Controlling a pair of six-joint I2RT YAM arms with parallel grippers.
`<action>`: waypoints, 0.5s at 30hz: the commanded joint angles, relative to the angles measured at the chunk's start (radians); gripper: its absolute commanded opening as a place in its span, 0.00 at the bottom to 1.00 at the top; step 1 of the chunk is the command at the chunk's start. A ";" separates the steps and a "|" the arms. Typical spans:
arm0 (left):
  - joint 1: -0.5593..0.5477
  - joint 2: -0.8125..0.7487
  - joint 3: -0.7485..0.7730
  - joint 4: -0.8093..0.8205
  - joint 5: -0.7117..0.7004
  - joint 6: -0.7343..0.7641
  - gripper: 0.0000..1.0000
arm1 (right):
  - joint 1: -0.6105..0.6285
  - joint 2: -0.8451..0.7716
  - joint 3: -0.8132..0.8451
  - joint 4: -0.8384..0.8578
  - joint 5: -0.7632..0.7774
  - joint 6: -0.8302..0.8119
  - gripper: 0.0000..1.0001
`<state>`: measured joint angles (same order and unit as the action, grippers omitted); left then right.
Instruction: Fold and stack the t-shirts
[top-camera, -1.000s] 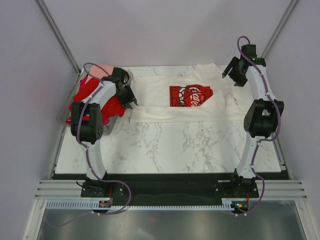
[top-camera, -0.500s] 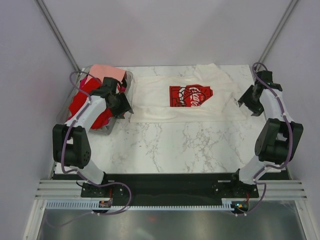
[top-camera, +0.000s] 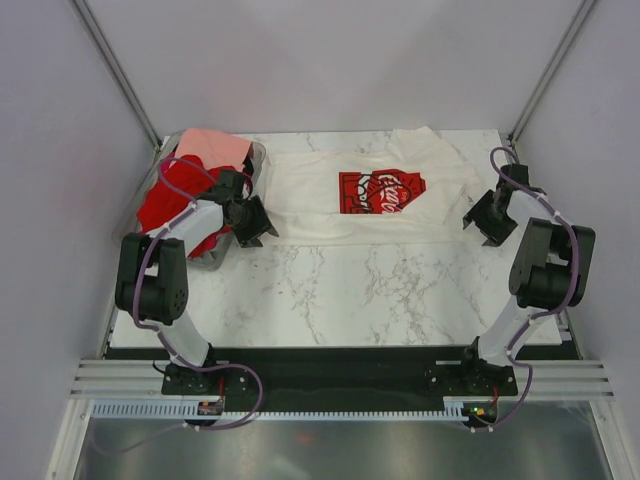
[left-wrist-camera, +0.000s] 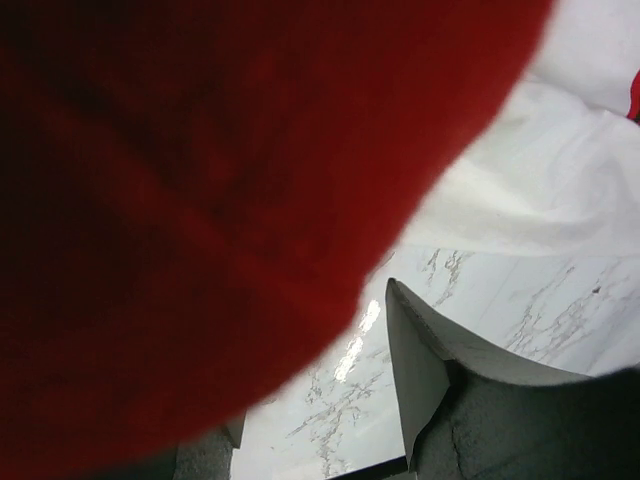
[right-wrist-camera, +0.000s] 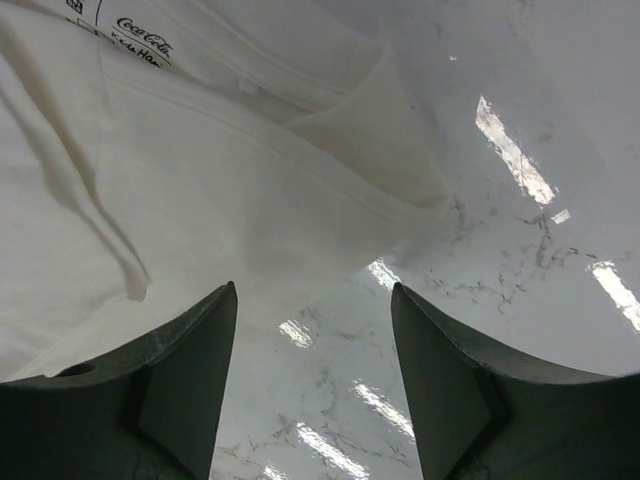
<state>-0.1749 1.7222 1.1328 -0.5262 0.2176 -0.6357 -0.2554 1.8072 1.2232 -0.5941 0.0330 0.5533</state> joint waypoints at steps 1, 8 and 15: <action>0.008 0.048 -0.022 0.026 -0.012 -0.030 0.60 | -0.004 0.030 0.019 0.074 -0.028 0.016 0.70; -0.052 0.025 -0.039 0.023 -0.089 -0.053 0.61 | -0.010 0.060 0.015 0.082 0.010 -0.006 0.70; -0.071 0.051 0.071 0.025 -0.052 -0.044 0.61 | -0.015 0.041 -0.031 0.111 -0.030 -0.009 0.69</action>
<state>-0.2382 1.7340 1.1236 -0.5098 0.1566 -0.6609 -0.2668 1.8633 1.2160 -0.5232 0.0196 0.5495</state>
